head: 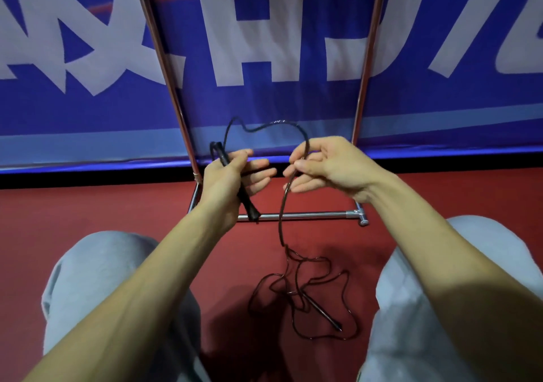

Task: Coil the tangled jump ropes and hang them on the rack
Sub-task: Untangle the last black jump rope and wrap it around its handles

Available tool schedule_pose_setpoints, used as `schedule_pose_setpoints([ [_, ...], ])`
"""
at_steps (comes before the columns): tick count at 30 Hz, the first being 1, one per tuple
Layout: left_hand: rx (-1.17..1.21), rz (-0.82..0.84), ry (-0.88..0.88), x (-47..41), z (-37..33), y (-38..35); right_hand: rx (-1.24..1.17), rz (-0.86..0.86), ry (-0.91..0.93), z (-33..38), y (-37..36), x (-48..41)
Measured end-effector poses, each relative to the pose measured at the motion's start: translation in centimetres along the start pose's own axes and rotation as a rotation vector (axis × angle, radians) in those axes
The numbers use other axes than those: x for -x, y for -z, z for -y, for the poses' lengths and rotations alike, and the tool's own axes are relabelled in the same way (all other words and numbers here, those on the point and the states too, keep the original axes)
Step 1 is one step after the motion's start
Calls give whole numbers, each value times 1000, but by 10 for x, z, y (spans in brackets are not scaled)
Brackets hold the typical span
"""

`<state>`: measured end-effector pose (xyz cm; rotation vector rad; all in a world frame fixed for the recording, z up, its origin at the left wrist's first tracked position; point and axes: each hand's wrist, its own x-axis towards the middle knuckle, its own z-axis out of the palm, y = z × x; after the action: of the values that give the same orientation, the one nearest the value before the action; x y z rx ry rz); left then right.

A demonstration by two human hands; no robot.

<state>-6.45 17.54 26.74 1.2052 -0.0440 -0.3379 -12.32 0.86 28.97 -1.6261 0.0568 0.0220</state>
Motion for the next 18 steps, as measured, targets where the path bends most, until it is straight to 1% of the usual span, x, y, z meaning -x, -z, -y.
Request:
schedule_pose_setpoints([
  [3, -332, 96, -85, 6, 10, -9, -290, -122, 116, 6, 5, 1],
  [5, -429, 185, -106, 10, 14, -15, -456, -194, 186, 11, 9, 1],
  [9, -501, 419, -41, 15, 19, -19, -721, -312, 252, 15, 19, -1],
  [11, -502, 488, -23, 18, 20, -20, -809, -390, 250, 14, 24, -1],
  [15, -506, 536, -22, 19, 21, -19, -954, -537, 229, 10, 34, -2],
  [18, -441, 517, 38, 20, 20, -18, -934, -590, 188, 6, 38, -4],
])
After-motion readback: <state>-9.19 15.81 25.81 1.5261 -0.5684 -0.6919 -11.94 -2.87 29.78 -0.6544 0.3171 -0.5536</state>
